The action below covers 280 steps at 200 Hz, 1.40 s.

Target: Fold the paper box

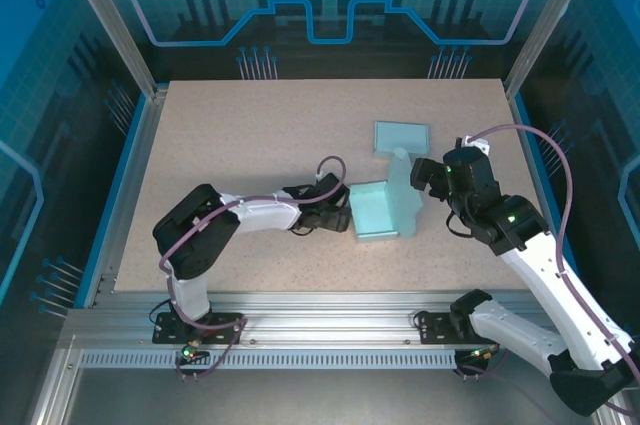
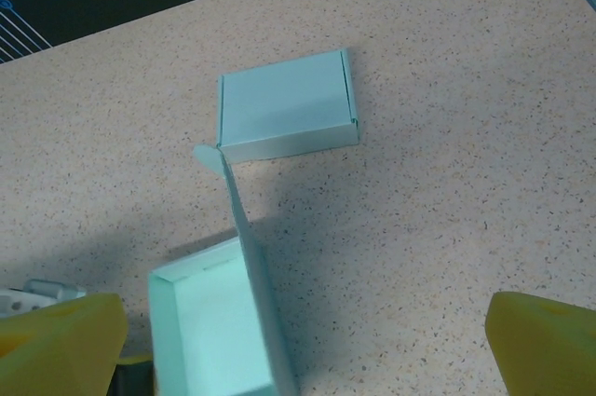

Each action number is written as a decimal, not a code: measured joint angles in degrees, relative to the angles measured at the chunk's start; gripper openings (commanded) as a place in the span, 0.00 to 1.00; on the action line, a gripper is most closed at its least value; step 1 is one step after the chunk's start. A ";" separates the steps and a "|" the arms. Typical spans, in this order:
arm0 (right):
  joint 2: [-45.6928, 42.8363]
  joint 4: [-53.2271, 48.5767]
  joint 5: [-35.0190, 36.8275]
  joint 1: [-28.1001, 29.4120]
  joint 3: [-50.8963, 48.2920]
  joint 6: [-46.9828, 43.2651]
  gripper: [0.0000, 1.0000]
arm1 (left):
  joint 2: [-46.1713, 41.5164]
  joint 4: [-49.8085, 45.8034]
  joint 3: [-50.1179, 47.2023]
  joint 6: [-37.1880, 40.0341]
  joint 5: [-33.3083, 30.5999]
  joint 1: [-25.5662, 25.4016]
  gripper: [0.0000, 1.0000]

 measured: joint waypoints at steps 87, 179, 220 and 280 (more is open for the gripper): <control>0.00 -1.22 -0.22 0.00 0.02 0.22 1.00 | -13.66 6.58 -4.66 3.89 4.74 -0.61 0.80; -3.61 -1.53 0.44 0.00 0.02 0.90 1.00 | 7.65 3.50 17.51 28.98 7.17 1.70 0.74; -3.87 -1.53 0.44 0.00 0.02 1.27 1.00 | 12.07 0.13 21.29 32.79 7.15 1.70 0.68; -3.87 -1.51 0.42 0.00 -0.13 1.29 1.00 | 14.19 -1.53 22.38 32.02 6.05 1.70 0.45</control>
